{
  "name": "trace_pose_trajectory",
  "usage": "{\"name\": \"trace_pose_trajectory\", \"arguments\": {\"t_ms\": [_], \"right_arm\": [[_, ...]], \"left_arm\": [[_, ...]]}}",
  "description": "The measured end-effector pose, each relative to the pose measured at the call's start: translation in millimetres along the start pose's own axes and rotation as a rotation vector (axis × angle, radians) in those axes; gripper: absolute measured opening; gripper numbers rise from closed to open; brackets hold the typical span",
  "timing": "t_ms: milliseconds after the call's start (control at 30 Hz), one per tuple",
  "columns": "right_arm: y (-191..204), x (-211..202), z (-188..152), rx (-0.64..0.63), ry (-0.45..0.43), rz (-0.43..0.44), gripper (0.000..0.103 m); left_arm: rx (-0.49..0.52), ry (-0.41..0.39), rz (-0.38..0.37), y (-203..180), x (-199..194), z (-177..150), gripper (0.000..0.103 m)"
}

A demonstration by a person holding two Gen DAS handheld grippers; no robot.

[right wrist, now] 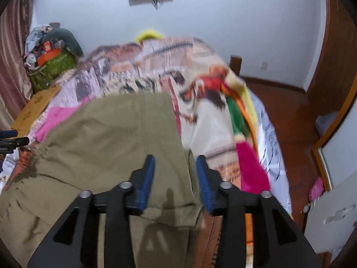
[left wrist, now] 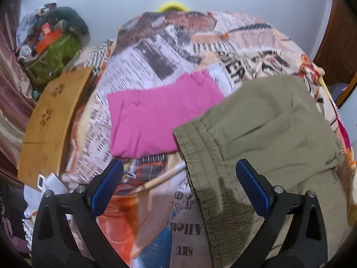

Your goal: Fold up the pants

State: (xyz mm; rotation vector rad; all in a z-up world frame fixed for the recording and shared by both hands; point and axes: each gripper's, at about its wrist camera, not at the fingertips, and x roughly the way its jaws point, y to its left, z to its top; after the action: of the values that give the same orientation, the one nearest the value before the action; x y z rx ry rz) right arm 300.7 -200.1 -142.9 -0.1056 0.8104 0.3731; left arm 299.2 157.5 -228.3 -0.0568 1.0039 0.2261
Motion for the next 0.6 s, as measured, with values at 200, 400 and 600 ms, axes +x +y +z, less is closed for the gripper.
{"name": "trace_pose_trajectory", "arguments": {"t_ms": [200,400,600], "right_arm": [[10,-9,30,-0.010,-0.070,0.039,0.057],[13,18,53,-0.025,-0.074,0.037,0.062],[7,68,63,-0.025,-0.019,0.016,0.062]], "left_arm": [[0.001,-0.044,0.010,8,-4,22,0.103],[-0.032,-0.028,0.017,19,22,42,0.103],[-0.035,0.034,0.007,16,65,49,0.103]]}}
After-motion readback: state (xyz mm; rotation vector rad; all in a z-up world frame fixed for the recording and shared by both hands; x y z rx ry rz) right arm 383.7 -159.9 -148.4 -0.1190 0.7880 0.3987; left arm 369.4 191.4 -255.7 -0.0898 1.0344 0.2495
